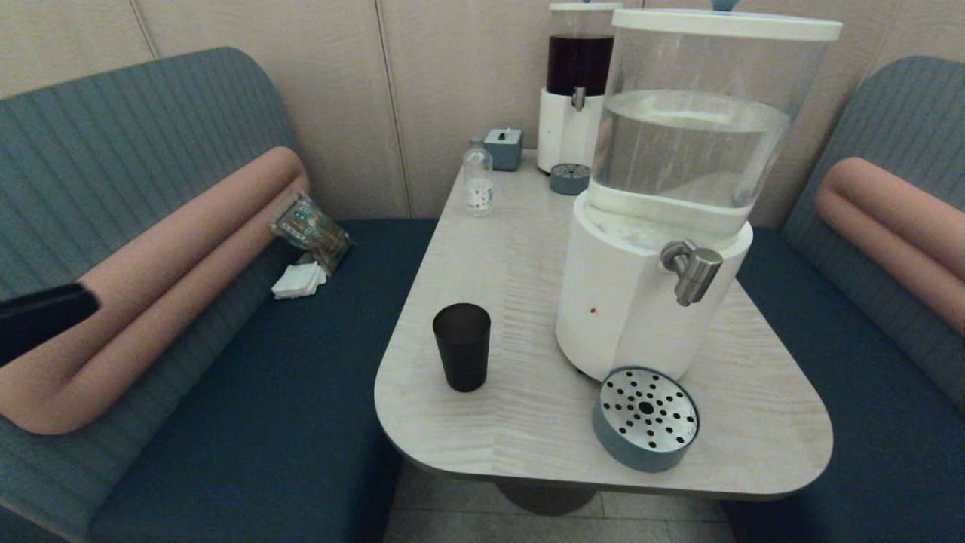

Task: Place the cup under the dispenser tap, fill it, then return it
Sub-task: Pick up the cup

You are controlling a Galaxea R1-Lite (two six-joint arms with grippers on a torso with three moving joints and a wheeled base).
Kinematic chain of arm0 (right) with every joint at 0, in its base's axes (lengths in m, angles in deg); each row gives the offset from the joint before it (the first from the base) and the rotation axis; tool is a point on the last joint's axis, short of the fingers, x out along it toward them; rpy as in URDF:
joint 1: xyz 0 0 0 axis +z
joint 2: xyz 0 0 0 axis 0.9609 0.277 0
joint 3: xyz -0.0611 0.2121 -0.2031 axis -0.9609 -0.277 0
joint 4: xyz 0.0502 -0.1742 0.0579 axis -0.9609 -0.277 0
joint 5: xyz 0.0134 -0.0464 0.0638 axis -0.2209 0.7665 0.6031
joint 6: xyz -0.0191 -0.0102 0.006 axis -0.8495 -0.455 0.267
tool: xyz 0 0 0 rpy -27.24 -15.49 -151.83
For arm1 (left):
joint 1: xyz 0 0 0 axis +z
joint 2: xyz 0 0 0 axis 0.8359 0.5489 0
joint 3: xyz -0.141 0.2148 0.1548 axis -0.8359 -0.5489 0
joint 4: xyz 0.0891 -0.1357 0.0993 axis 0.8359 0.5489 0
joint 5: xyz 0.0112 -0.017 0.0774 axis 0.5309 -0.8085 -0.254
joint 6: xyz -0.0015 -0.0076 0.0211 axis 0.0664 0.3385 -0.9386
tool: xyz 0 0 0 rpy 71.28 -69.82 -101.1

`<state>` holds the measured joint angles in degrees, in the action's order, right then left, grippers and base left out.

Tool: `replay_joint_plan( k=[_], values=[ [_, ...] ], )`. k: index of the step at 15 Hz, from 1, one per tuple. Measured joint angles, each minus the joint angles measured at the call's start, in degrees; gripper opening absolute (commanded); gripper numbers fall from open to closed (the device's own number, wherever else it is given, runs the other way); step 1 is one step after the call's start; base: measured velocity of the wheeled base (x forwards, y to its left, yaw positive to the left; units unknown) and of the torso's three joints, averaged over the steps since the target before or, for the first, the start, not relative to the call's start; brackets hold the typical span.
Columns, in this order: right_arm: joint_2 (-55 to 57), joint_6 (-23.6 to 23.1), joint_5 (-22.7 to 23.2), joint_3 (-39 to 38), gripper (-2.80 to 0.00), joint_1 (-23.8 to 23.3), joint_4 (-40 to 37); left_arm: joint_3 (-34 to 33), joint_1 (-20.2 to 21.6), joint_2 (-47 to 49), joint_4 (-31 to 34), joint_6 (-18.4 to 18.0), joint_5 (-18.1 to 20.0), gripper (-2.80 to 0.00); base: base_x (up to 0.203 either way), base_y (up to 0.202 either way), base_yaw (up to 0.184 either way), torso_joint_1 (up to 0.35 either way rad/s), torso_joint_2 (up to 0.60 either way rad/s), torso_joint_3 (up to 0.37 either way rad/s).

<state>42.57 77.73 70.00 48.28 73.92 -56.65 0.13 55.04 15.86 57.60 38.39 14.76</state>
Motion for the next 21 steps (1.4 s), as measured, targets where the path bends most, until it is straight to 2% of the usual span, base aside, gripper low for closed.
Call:
replay_joint_plan(
  k=[1,6,8,9,10,12,14,21],
  values=[
    [0.0,0.0,0.0,0.0,-2.8,0.0,0.0,-1.7,0.0,5.5,-7.7,-0.1,2.8,0.0,0.0,0.0,0.0,0.0,0.0,0.0],
    [0.0,0.0,0.0,0.0,-2.8,0.0,0.0,-11.1,-0.1,33.1,-55.7,-1.6,12.7,0.0,0.0,0.0,0.0,0.0,0.0,0.0],
    [0.0,0.0,0.0,0.0,-2.8,0.0,0.0,-13.8,-0.1,41.2,-69.7,-5.1,18.3,0.0,0.0,0.0,0.0,0.0,0.0,0.0],
    [0.0,0.0,0.0,0.0,-2.8,0.0,0.0,-15.0,0.0,44.6,-74.4,-7.1,21.3,0.0,0.0,0.0,0.0,0.0,0.0,0.0],
    [0.0,0.0,0.0,0.0,-2.8,0.0,0.0,-15.7,0.1,47.6,-76.8,-9.0,24.0,0.0,0.0,0.0,0.0,0.0,0.0,0.0],
    [0.0,0.0,0.0,0.0,-2.8,0.0,0.0,-16.3,0.6,52.6,-77.5,-13.8,29.1,0.0,0.0,0.0,0.0,0.0,0.0,0.0],
    [0.0,0.0,0.0,0.0,-2.8,0.0,0.0,-16.4,0.9,56.5,-77.6,-15.3,32.4,0.0,0.0,0.0,0.0,0.0,0.0,0.0],
    [0.0,0.0,0.0,0.0,-2.8,0.0,0.0,-9.3,1.2,69.8,-77.6,-15.5,34.6,0.0,0.0,0.0,0.0,0.0,0.0,0.0]
  ],
)
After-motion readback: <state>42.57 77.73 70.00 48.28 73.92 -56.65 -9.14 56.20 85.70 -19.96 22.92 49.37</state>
